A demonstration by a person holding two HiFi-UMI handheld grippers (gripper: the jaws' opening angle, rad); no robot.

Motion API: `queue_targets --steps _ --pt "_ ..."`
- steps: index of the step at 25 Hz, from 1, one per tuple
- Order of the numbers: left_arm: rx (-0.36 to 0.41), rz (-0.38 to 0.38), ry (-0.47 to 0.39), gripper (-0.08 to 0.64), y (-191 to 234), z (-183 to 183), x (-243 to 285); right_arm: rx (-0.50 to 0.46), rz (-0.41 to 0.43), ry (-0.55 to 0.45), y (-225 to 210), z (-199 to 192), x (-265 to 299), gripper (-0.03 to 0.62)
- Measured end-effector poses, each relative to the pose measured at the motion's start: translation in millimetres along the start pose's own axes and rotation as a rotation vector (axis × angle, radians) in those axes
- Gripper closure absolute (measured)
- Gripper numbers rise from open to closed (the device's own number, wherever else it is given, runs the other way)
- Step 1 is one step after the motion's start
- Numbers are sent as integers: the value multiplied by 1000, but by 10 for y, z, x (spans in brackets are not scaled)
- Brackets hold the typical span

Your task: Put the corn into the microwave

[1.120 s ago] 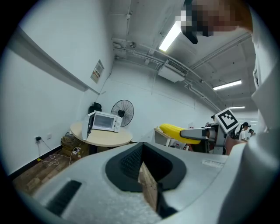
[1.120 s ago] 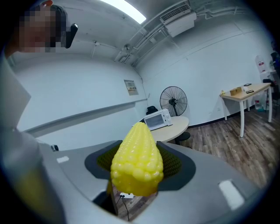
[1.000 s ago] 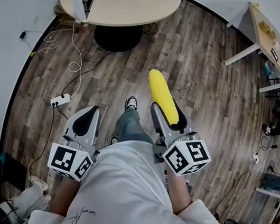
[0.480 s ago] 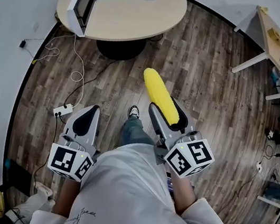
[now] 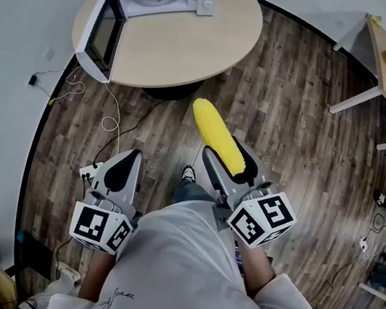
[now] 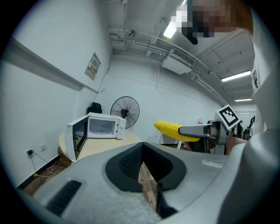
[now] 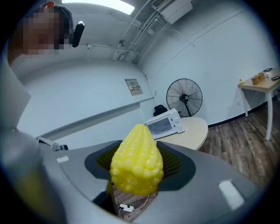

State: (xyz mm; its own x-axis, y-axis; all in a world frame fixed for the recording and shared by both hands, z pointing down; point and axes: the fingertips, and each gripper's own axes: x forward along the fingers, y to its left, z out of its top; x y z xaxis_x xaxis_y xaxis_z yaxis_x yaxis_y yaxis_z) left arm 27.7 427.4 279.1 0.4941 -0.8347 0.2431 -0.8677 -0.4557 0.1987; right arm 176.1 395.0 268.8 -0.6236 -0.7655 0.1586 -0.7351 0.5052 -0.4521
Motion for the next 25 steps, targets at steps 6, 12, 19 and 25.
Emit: queue_targets --steps 6,12,19,25 --pt "15 11 21 569 84 129 572 14 34 15 -397 175 393 334" --pt "18 16 43 569 135 164 1007 46 70 36 -706 251 754 334" --pt "51 80 69 569 297 142 1265 31 103 44 -901 445 1126 334" --pt "22 113 34 570 575 283 1440 12 119 42 -953 571 1450 334"
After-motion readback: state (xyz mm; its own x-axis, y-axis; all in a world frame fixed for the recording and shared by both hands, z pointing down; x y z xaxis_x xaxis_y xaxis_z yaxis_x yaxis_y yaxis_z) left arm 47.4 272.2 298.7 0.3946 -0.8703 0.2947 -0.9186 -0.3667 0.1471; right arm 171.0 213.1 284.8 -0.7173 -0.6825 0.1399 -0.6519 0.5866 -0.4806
